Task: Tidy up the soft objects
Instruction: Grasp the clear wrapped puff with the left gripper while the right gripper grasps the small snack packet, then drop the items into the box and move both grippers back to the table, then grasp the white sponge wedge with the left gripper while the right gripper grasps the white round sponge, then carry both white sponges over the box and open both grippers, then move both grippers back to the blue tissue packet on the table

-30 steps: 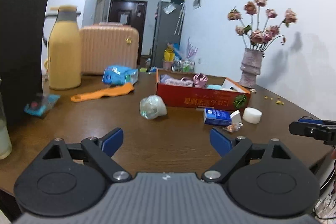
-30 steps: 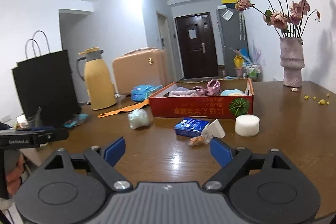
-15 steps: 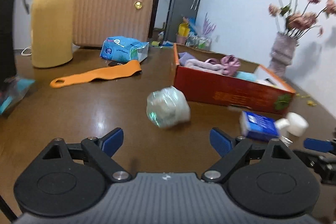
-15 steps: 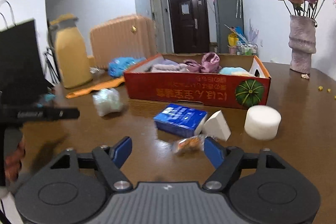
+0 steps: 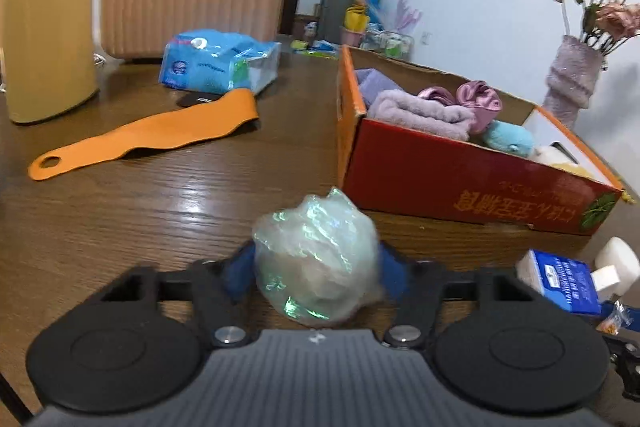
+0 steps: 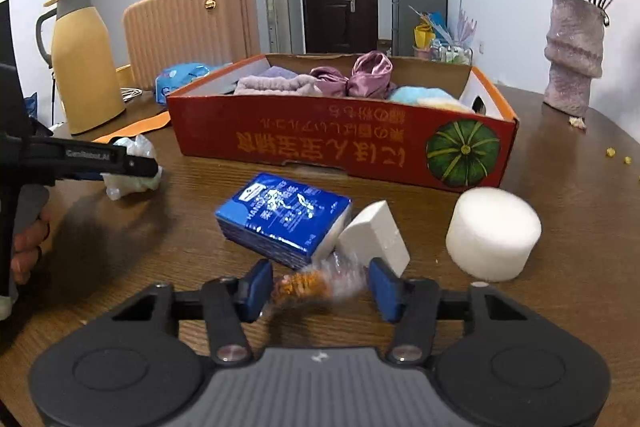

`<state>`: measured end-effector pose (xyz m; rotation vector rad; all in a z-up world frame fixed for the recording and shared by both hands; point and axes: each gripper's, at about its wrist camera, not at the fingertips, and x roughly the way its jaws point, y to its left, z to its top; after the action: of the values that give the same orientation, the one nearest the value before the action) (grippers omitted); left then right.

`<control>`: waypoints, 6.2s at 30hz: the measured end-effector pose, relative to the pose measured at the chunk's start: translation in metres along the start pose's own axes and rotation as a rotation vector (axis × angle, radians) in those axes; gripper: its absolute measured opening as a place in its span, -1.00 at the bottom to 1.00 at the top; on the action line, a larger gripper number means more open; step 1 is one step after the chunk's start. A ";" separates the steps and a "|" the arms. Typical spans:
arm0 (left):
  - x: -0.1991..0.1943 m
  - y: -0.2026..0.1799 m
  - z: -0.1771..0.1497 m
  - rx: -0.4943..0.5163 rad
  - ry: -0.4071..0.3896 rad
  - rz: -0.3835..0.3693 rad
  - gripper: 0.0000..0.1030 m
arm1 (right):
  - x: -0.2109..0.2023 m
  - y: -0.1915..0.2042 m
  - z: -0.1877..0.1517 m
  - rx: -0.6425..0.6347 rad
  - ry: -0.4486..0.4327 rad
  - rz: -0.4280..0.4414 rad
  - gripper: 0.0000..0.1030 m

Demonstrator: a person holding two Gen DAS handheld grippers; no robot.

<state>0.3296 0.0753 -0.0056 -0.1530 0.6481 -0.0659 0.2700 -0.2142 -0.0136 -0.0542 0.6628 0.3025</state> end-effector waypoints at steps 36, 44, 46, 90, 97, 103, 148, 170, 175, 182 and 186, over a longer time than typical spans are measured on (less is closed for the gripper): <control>0.133 -0.125 0.136 0.060 0.052 -0.243 0.37 | 0.130 -0.122 0.195 0.196 -0.066 0.158 -0.15; 0.127 -0.124 0.138 0.084 0.060 -0.261 0.51 | 0.127 -0.121 0.194 0.162 -0.079 0.141 0.13; 0.112 -0.125 0.138 0.093 0.029 -0.241 0.51 | 0.115 -0.119 0.195 0.149 -0.096 0.138 0.12; -0.018 -0.232 -0.035 0.294 0.009 -0.231 -0.10 | -0.100 -0.129 -0.039 0.209 -0.179 0.013 0.44; -0.002 -0.231 -0.031 0.306 0.002 -0.211 -0.45 | -0.062 -0.141 -0.019 0.209 -0.154 0.042 0.30; 0.012 -0.231 -0.028 0.326 0.017 -0.204 -0.44 | -0.030 -0.137 -0.006 0.186 -0.128 0.048 0.30; -0.005 -0.129 0.121 0.155 -0.139 -0.287 -0.62 | -0.001 -0.035 0.119 -0.084 -0.163 0.148 0.02; 0.041 -0.103 0.141 0.152 -0.139 -0.176 0.19 | 0.053 -0.055 0.144 -0.007 -0.056 0.120 0.40; -0.019 -0.095 0.123 0.221 -0.188 -0.125 0.34 | -0.008 -0.075 0.144 0.004 -0.137 0.047 0.41; -0.094 -0.084 0.099 0.239 -0.257 -0.085 0.40 | -0.088 -0.090 0.121 0.015 -0.235 -0.027 0.55; -0.127 -0.091 0.087 0.251 -0.296 -0.090 0.46 | -0.117 -0.087 0.108 0.041 -0.285 -0.022 0.56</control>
<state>0.2802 0.0104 0.1537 0.0501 0.3330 -0.2067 0.2725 -0.3116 0.1396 0.0209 0.3851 0.2686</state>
